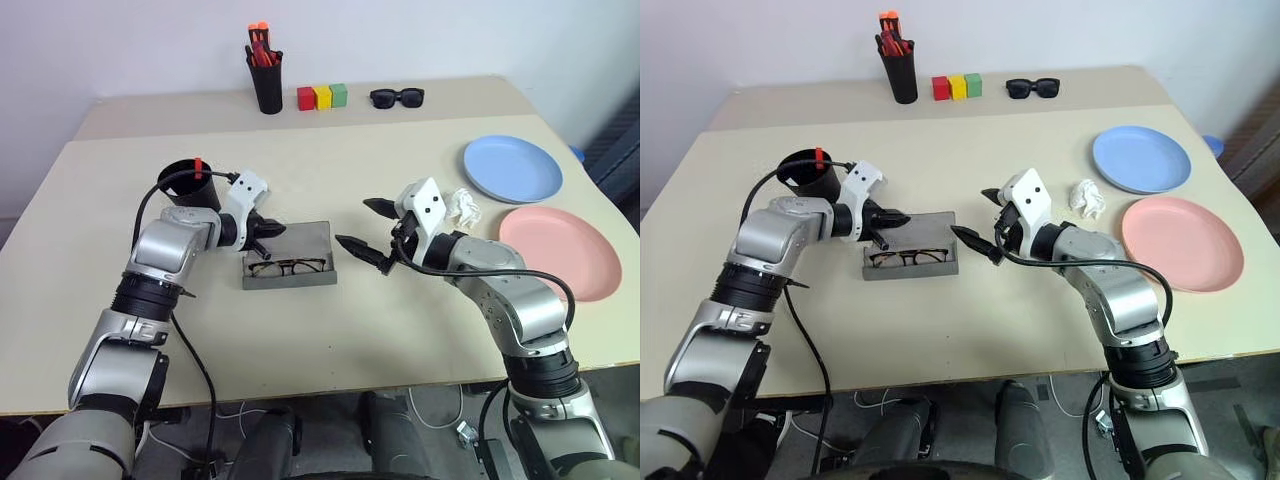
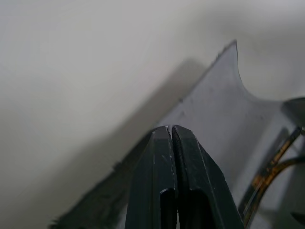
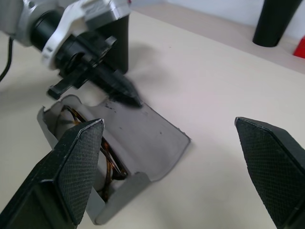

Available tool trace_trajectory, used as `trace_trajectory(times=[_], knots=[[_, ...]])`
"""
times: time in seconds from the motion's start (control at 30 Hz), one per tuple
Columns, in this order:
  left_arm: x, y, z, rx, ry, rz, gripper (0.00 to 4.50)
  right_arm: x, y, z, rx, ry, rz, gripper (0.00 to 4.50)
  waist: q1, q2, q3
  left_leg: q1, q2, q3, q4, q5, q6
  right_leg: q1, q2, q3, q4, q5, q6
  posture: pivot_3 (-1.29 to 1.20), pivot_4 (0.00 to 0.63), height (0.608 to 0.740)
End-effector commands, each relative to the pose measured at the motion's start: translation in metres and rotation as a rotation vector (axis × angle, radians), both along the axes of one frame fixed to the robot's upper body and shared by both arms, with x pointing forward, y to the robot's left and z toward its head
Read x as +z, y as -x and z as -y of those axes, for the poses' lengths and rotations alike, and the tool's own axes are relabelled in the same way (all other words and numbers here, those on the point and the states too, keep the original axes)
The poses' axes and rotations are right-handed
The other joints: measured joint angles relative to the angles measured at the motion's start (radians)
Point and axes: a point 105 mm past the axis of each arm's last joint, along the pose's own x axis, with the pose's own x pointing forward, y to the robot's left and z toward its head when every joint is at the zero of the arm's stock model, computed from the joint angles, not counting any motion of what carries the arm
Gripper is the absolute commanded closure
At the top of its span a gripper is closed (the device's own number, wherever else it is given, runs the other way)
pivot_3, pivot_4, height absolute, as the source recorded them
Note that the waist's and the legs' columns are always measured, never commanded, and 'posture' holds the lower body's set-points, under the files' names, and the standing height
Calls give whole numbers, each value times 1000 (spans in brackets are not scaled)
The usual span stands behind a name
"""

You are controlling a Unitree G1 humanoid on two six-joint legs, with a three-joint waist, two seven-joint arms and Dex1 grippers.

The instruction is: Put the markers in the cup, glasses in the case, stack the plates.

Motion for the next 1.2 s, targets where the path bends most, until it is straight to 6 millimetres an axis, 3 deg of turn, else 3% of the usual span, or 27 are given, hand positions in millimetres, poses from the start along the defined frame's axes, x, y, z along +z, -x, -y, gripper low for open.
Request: trace_trajectory(times=[0.03, 0.1, 0.2, 0.37, 0.6, 0.7, 0.93, 1.1, 1.2], knots=[[43, -22, 0, 55, 18, 259, 4453, 8, 1, -6, 21, -5, 48, 0, 3, 0, 0, 0, 0, 0, 0, 0, 0, 0, 0, 0, 0, 0, 0, 0, 150, 740], [39, -26, 1, 82, 23, 258, 4453, 8, 1, -6, 21, 0, 52, 0, 3, 0, 0, 0, 0, 0, 0, 0, 0, 0, 0, 0, 0, 0, 0, 0, 150, 740], [18, -30, -3, 93, -36, 213, 4453, 9, 1, -6, 22, 2, 62, 0, -3, 0, 0, 0, 0, 0, 0, 0, 0, 0, 0, 0, 0, 0, 0, 0, 150, 740], [-12, -21, 3, 38, -15, 21, 4453, 10, 4, -8, 44, 0, 59, 0, -3, 0, 0, 0, 0, 0, 0, 0, 0, 0, 0, 0, 0, 0, 0, 0, 150, 740], [-3, -13, 4, 7, 38, -68, 4453, 9, 4, -6, 26, -2, 58, 0, -2, 0, 0, 0, 0, 0, 0, 0, 0, 0, 0, 0, 0, 0, 0, 0, 150, 740], [0, 4, 6, -67, 76, -158, 4453, 9, 1, -6, 15, -1, 65, 0, -6, 0, 0, 0, 0, 0, 0, 0, 0, 0, 0, 0, 0, 0, 0, 0, 150, 740], [-15, 46, 0, -188, 14, -298, 4453, 10, -3, -5, -2, 5, 77, 0, -6, 0, 0, 0, 0, 0, 0, 0, 0, 0, 0, 0, 1, 0, 0, 0, 150, 740], [-16, 60, 0, -207, -13, -277, 4453, 10, -4, -4, -10, 10, 87, 0, -5, 0, 0, 0, 0, 0, 0, 0, 0, 0, 0, 0, 1, 0, 0, 0, 150, 740], [-11, 56, -1, -186, -33, -187, 4453, 10, -6, -3, -23, 14, 97, 0, -1, 0, 0, 0, 0, 0, 0, 0, 0, 0, 0, 0, 1, 0, 0, 0, 150, 740]])
